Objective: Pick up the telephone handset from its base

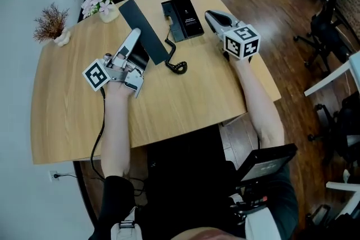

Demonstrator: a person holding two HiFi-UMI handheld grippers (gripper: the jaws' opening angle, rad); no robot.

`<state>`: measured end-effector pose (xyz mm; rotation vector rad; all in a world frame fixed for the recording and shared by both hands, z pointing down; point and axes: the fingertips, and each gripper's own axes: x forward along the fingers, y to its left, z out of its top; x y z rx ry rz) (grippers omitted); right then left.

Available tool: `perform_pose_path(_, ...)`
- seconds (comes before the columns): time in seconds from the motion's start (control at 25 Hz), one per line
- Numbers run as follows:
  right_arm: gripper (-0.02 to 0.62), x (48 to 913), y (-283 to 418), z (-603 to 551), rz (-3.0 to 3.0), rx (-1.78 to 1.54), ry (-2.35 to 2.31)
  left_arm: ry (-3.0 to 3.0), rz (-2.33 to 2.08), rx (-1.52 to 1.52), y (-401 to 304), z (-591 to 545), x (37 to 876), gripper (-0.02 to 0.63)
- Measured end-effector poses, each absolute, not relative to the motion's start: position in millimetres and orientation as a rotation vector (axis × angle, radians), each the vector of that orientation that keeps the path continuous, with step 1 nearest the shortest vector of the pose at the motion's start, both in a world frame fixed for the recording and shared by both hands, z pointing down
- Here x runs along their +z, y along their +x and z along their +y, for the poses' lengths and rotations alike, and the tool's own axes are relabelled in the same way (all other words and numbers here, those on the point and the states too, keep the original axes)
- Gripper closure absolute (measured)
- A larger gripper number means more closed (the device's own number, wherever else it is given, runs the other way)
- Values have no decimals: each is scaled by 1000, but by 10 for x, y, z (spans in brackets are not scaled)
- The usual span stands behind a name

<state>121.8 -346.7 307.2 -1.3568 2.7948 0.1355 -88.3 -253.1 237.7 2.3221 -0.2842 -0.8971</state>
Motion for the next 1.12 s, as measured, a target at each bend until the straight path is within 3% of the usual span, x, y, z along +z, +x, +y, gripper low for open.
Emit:
perform_pose_path(0.48, 592, 2727, 958, -1428, 2781, 223, -1155, 2271, -56, -1106, -1011, -1075, 2342, 528)
perform_pose_path(1.12, 592, 2665, 686, 145, 2854, 229, -1066, 2216, 55, -1170, -875, 66, 2324, 528)
